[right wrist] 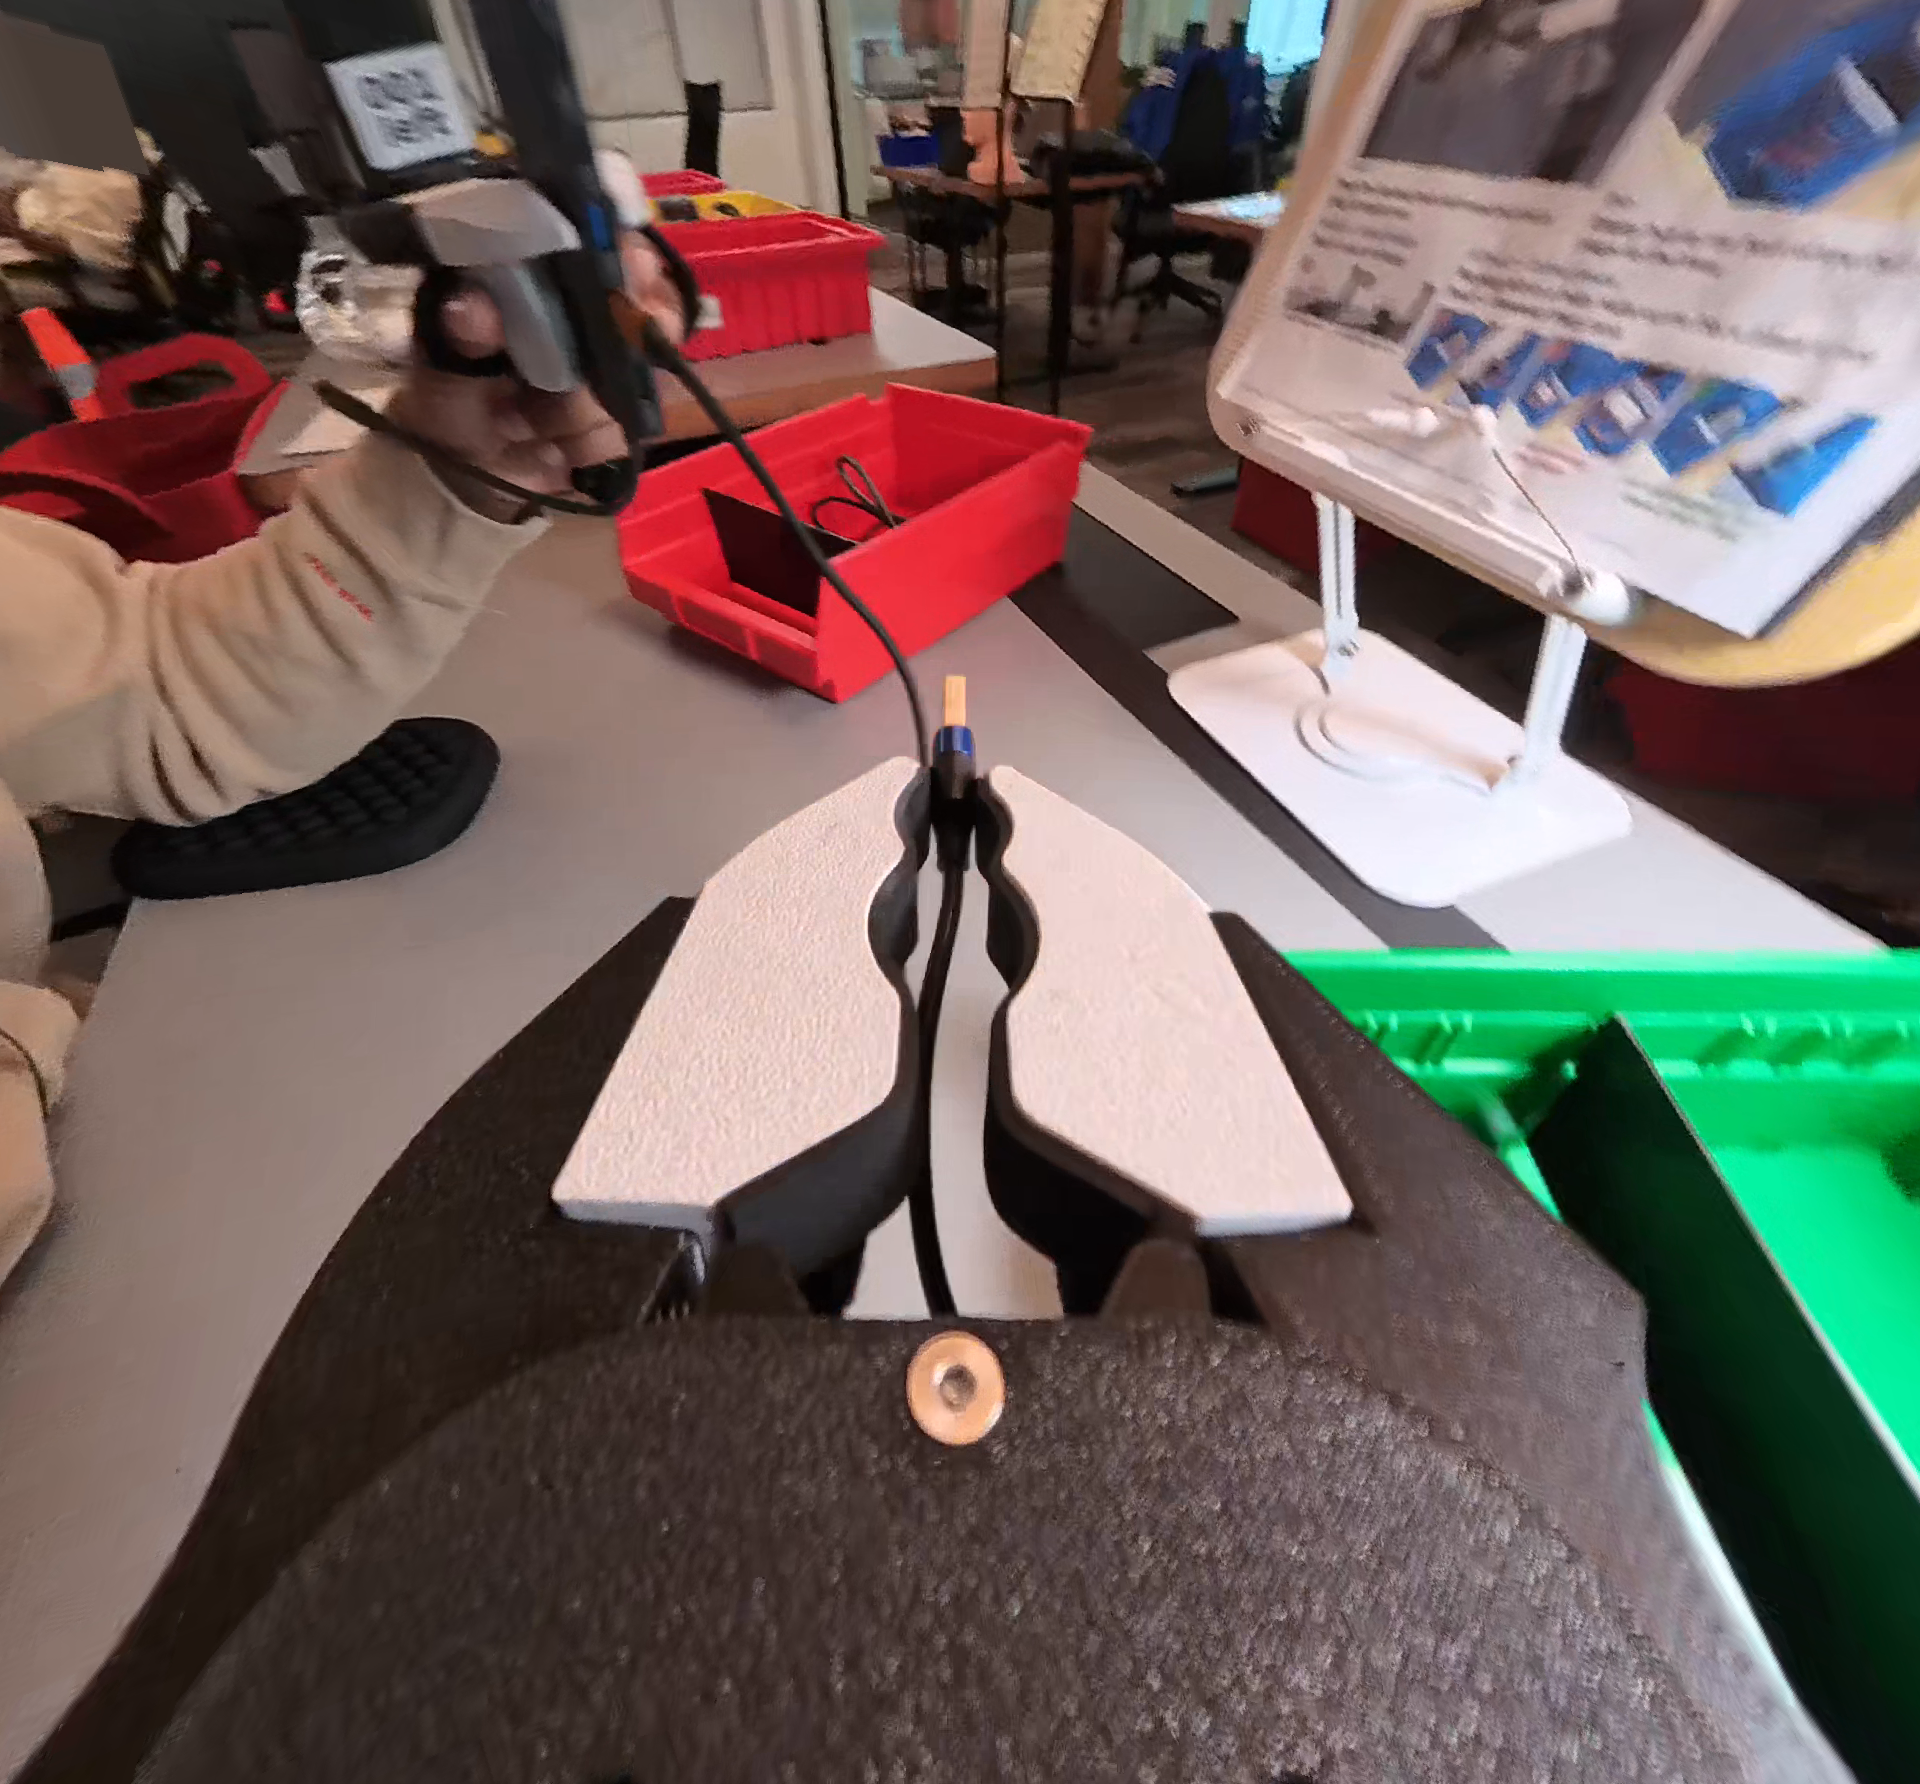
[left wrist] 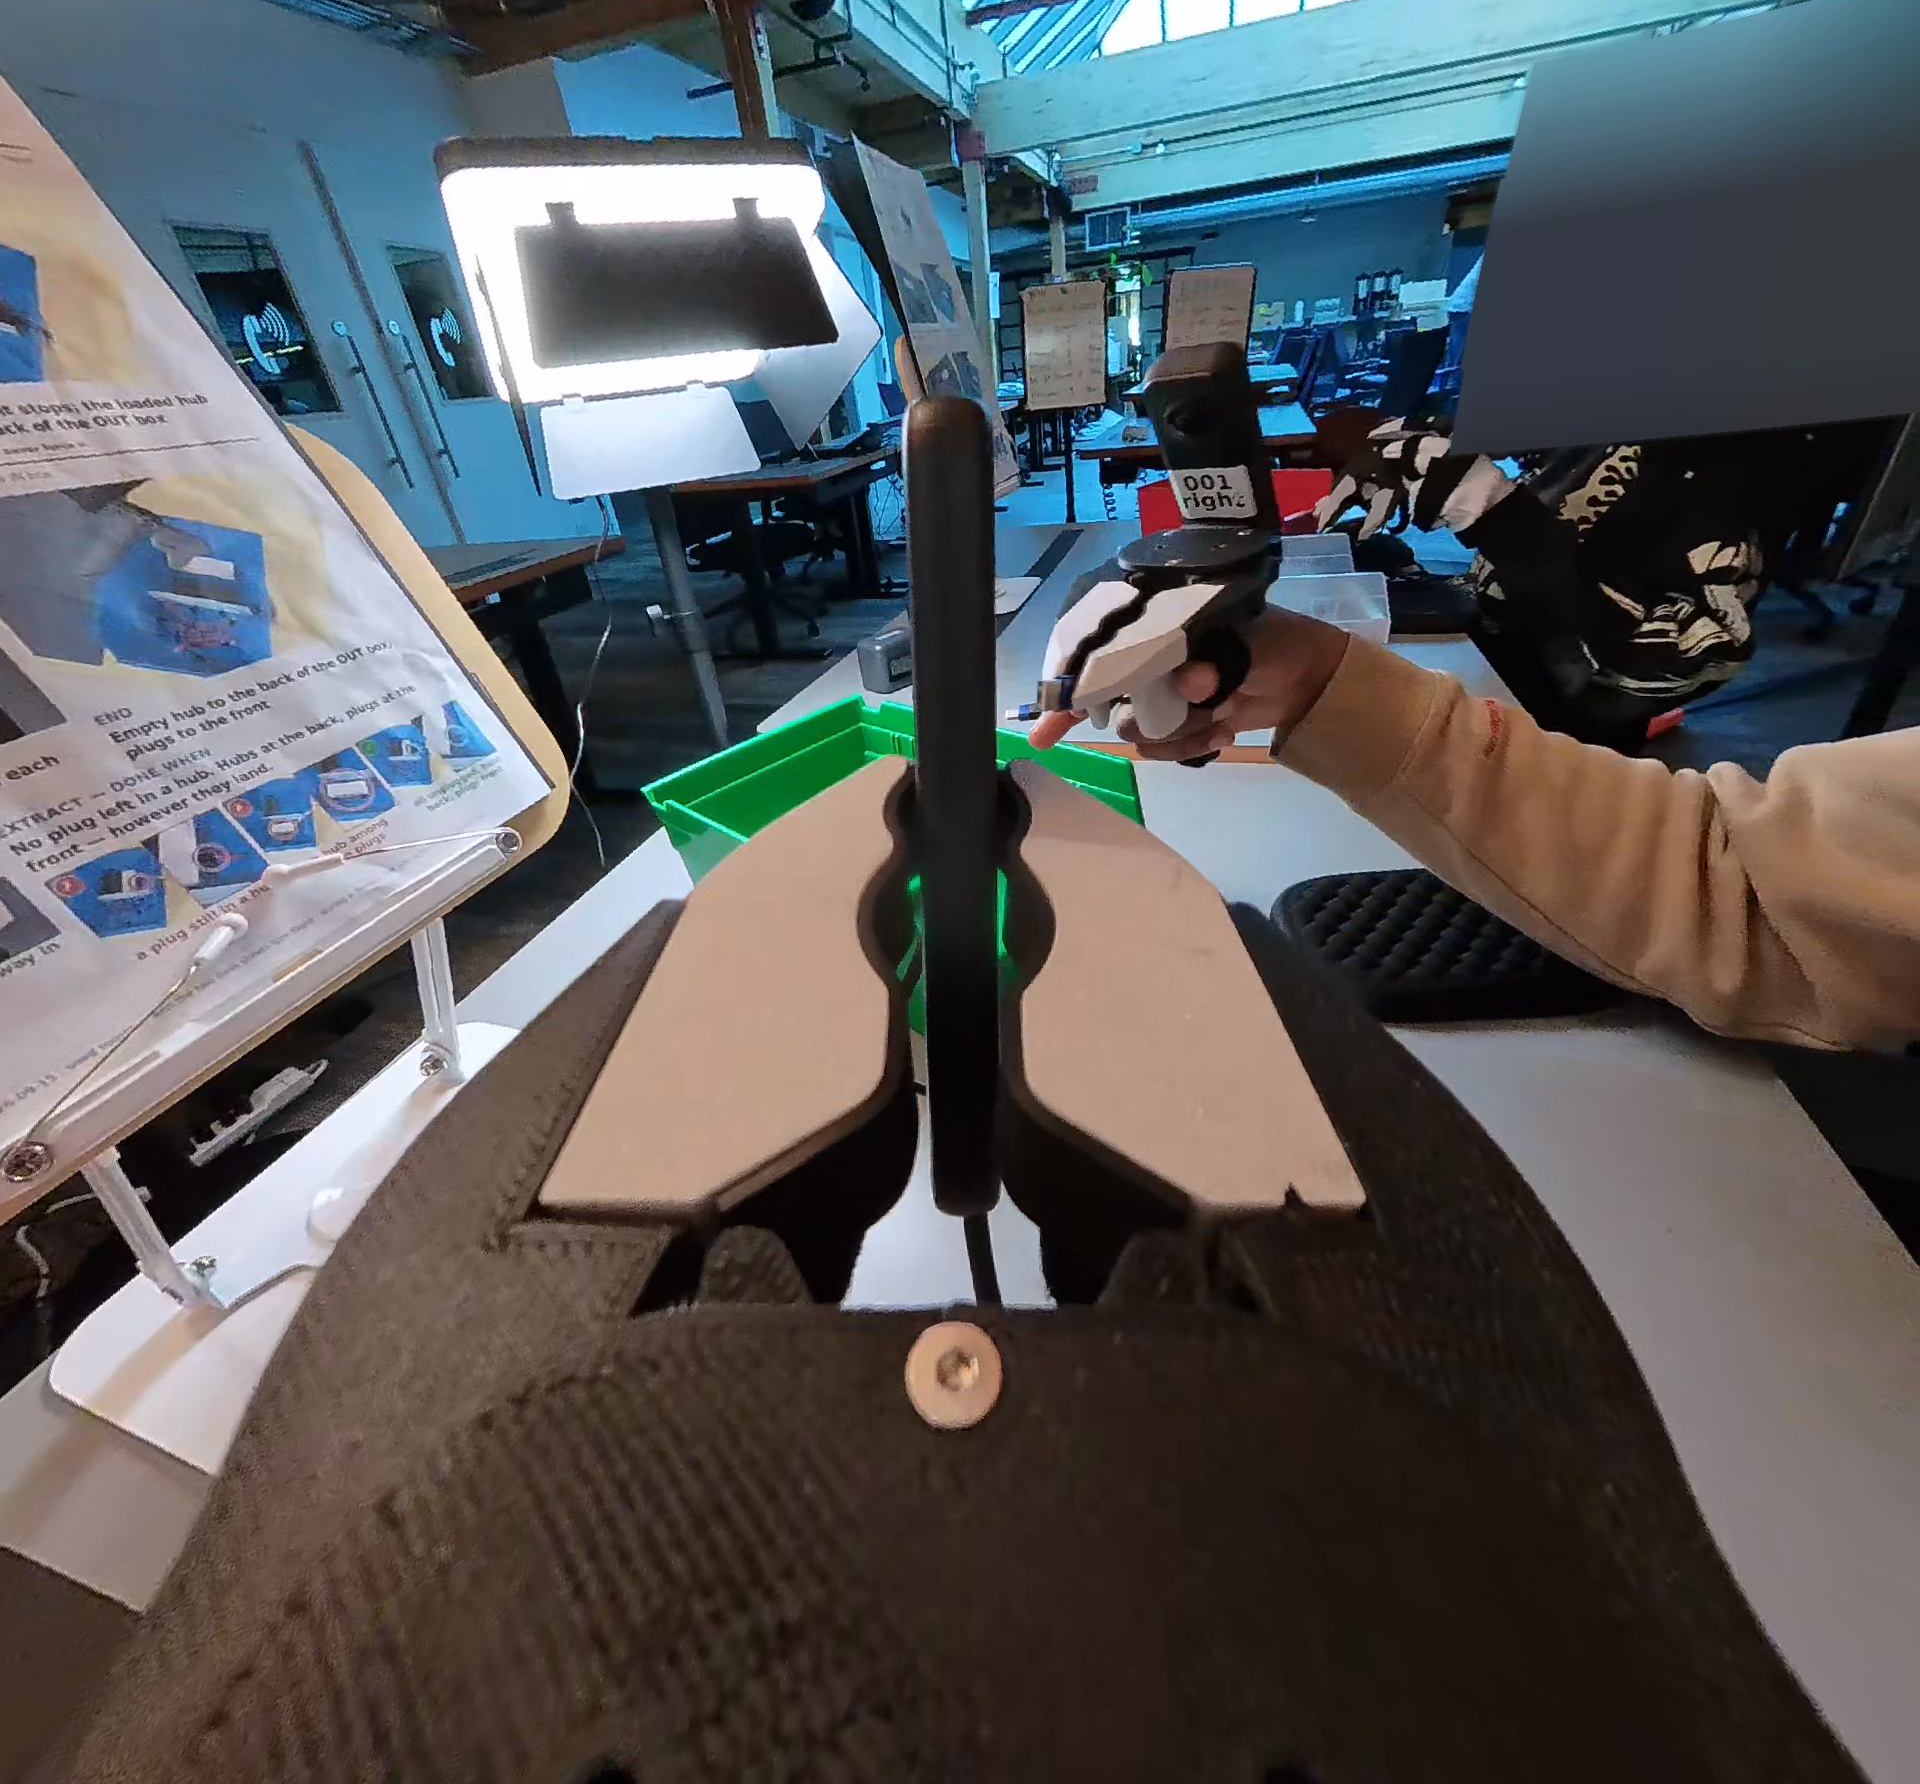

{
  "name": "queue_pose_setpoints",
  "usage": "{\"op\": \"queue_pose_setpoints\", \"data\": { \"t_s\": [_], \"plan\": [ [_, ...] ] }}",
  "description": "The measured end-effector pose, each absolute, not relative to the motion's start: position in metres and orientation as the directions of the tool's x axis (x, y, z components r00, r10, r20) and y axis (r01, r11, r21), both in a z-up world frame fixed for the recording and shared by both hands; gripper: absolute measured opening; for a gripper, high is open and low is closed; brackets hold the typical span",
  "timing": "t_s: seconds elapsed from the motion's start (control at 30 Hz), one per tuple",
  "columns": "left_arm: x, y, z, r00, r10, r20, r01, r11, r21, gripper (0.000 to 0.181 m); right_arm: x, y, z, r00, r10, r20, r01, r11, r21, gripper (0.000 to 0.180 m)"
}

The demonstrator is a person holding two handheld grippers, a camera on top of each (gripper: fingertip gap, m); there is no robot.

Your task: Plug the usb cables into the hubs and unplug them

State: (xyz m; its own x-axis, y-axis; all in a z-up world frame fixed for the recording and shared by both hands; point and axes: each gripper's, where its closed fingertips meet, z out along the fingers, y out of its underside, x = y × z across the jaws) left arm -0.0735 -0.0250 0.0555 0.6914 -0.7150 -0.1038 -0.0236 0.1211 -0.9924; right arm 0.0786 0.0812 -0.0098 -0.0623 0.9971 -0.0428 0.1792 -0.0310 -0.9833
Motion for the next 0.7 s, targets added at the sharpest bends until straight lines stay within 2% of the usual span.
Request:
{"op": "queue_pose_setpoints", "data": {
  "t_s": [0.17,0.4,0.47,0.53,0.63,0.7],
  "plan": [
    [-0.078,-0.022,0.052,0.686,-0.724,-0.078,-0.006,0.102,-0.995,0.012,0.078,0.132,-0.043,0.051,0.982,-0.181,0.326,-0.188,-0.926,0.008],
    [-0.077,-0.02,0.048,0.682,-0.727,-0.078,-0.016,0.091,-0.996,0.012,0.078,0.192,-0.101,0.25,0.882,-0.398,0.44,-0.47,-0.765,0.009],
    [-0.078,-0.021,0.05,0.684,-0.726,-0.075,-0.01,0.093,-0.996,0.012,0.078,0.198,-0.111,0.276,0.855,-0.439,0.444,-0.518,-0.731,0.018],
    [-0.079,-0.021,0.051,0.686,-0.725,-0.07,-0.005,0.092,-0.996,0.013,0.081,0.205,-0.118,0.324,0.842,-0.432,0.461,-0.539,-0.705,0.036],
    [-0.077,-0.021,0.051,0.679,-0.731,-0.065,0.003,0.091,-0.996,0.012,0.082,0.207,-0.11,0.335,0.853,-0.401,0.439,-0.518,-0.734,0.042],
    [-0.073,-0.021,0.049,0.665,-0.745,-0.052,0.013,0.081,-0.997,0.012,0.075,0.2,-0.087,0.275,0.895,-0.35,0.374,-0.435,-0.819,0.042]
  ]
}}
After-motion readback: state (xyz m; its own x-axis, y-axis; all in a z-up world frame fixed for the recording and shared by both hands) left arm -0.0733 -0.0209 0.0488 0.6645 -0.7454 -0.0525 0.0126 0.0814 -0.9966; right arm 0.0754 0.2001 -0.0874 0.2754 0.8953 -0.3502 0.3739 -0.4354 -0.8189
